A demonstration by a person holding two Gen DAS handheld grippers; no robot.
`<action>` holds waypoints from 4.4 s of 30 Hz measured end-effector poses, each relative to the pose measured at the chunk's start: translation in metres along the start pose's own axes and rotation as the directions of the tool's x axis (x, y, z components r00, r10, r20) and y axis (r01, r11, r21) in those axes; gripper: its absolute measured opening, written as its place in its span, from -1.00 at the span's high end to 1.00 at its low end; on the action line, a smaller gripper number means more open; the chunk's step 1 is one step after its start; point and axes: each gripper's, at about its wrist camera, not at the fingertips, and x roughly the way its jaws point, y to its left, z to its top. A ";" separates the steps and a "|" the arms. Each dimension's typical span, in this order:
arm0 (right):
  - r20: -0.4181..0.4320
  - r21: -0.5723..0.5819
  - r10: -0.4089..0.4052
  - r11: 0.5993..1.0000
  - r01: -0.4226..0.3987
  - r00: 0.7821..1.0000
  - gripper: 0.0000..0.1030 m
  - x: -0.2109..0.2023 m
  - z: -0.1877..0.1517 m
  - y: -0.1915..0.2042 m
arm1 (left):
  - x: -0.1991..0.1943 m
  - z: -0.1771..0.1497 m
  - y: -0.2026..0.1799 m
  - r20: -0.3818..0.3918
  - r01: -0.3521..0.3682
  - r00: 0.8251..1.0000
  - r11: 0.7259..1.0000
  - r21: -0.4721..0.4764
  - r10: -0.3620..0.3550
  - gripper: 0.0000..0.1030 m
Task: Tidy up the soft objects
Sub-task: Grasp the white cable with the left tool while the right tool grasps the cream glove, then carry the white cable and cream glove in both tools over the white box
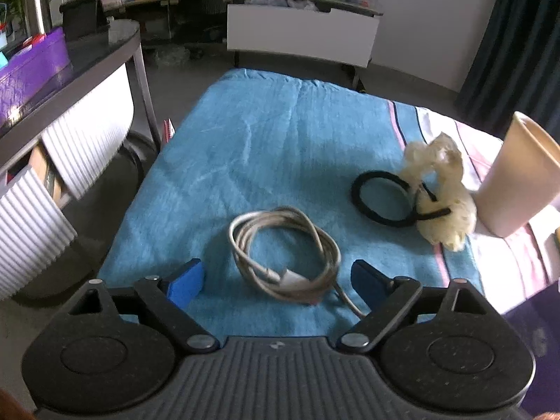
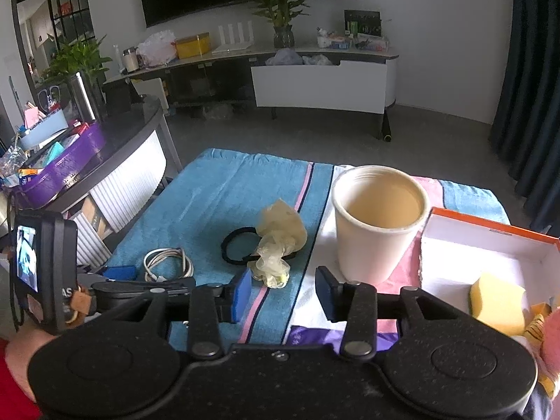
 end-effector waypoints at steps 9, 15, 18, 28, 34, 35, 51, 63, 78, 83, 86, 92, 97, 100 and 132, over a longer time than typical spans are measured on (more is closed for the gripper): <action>-0.051 -0.025 -0.005 1.000 0.003 0.999 -0.35 0.038 0.014 0.020 | -0.002 -0.003 0.000 0.067 0.018 0.997 0.996 0.084 -0.024 -0.30; -0.117 -0.064 -0.088 0.995 0.081 0.989 -0.36 0.075 0.021 0.035 | -0.015 0.003 0.010 0.075 0.052 0.996 0.998 0.029 -0.054 -0.30; -0.155 -0.069 -0.112 0.992 0.102 0.982 -0.36 0.096 0.024 0.040 | -0.020 0.007 0.015 0.085 0.057 0.995 0.998 0.004 -0.057 -0.30; -0.193 -0.032 -0.118 0.993 0.114 0.974 0.41 0.138 0.029 0.039 | -0.024 0.011 0.021 0.090 0.084 0.993 0.996 -0.031 -0.081 -0.30; -0.091 -0.071 -0.081 0.995 0.074 0.993 0.61 0.104 0.031 0.043 | -0.030 0.014 0.022 0.106 0.078 0.992 0.996 -0.039 -0.073 -0.30; -0.076 -0.079 -0.080 0.994 0.074 0.994 0.61 0.096 0.031 0.043 | -0.033 0.015 0.022 0.111 0.075 0.991 0.996 -0.041 -0.070 -0.30; 0.126 -0.099 -0.013 0.995 0.026 0.992 0.62 -0.046 0.016 0.034 | -0.113 0.020 -0.009 0.214 0.092 0.973 0.996 -0.022 -0.085 -0.30; 0.189 -0.057 -0.035 0.997 0.046 0.981 0.62 -0.105 -0.007 0.010 | -0.152 0.003 -0.038 0.229 0.116 0.966 0.993 0.025 -0.118 -0.30; 0.225 -0.010 -0.057 0.998 0.061 0.973 0.62 -0.136 -0.026 -0.012 | -0.166 -0.010 -0.060 0.224 0.132 0.963 0.988 0.082 -0.147 -0.30; 0.230 -0.001 -0.068 0.998 0.070 0.971 0.62 -0.142 -0.030 -0.018 | -0.168 -0.013 -0.066 0.222 0.136 0.963 0.986 0.094 -0.154 -0.30; 0.233 0.006 -0.076 0.997 0.077 0.970 0.62 -0.144 -0.032 -0.022 | -0.168 -0.015 -0.070 0.219 0.142 0.962 0.985 0.103 -0.162 -0.30; 0.240 0.018 -0.086 0.996 0.084 0.967 0.62 -0.149 -0.034 -0.028 | -0.168 -0.017 -0.078 0.214 0.152 0.961 0.981 0.117 -0.174 -0.30; 0.245 0.025 -0.092 0.996 0.088 0.965 0.62 -0.152 -0.035 -0.032 | -0.169 -0.018 -0.085 0.215 0.157 0.960 0.979 0.129 -0.182 -0.30; 0.245 0.029 -0.097 0.995 0.092 0.965 0.62 -0.153 -0.037 -0.035 | -0.169 -0.017 -0.090 0.215 0.161 0.958 0.977 0.137 -0.188 -0.30; 0.254 0.095 -0.158 0.986 0.138 0.954 0.61 -0.165 -0.045 -0.069 | -0.165 -0.019 -0.131 0.196 0.203 0.950 0.958 0.202 -0.243 -0.30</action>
